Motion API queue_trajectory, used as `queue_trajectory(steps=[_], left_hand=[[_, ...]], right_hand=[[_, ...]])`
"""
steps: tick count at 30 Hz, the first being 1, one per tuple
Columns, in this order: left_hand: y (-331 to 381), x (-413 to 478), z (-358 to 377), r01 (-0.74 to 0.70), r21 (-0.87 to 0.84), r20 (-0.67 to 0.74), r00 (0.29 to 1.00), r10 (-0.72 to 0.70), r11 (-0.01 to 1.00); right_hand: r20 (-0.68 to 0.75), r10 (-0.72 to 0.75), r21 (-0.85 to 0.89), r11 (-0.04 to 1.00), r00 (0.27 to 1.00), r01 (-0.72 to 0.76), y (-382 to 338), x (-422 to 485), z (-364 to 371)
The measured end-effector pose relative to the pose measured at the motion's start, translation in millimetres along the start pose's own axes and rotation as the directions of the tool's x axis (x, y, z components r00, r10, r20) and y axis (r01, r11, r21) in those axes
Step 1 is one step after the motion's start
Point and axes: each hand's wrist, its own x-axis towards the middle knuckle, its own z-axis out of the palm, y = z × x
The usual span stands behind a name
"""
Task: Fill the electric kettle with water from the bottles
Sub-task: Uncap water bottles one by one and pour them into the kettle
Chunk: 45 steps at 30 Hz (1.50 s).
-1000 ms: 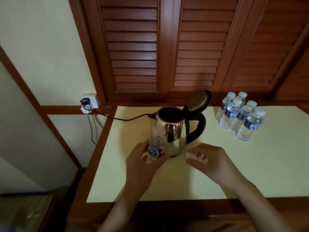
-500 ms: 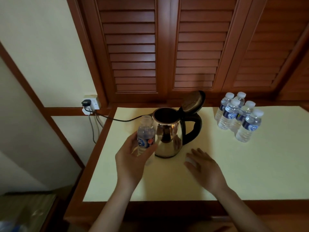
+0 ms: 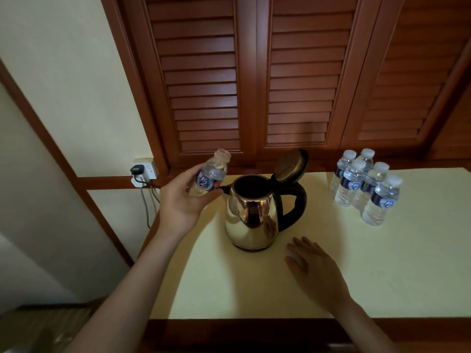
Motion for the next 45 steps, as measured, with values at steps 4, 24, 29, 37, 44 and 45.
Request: queue_trajectory(steps=[4, 24, 29, 37, 44, 45], left_hand=[[-6, 19, -1, -0.098, 0.185, 0.038, 0.995, 0.092, 0.978], [-11, 39, -5, -0.345, 0.425, 0.296, 0.927, 0.232, 0.837], [-13, 40, -5, -0.337, 0.448, 0.290, 0.931, 0.222, 0.828], [-12, 39, -5, -0.362, 0.466, 0.300, 0.923, 0.241, 0.807], [-11, 37, -3, -0.379, 0.476, 0.311, 0.916, 0.251, 0.793], [-11, 37, -3, -0.379, 0.480, 0.311, 0.917, 0.250, 0.791]], right_hand=[[0.004, 0.017, 0.005, 1.000, 1.000, -0.017, 1, 0, 1], [-0.006, 0.012, 0.015, 1.000, 1.000, -0.012, 2, 0, 1], [-0.020, 0.021, -0.009, 1.000, 1.000, -0.021, 2, 0, 2], [-0.016, 0.016, -0.012, 1.000, 1.000, -0.016, 2, -1, 2], [0.003, 0.016, 0.016, 1.000, 1.000, -0.016, 3, 0, 1], [-0.002, 0.016, 0.019, 1.000, 1.000, -0.016, 3, 0, 2]])
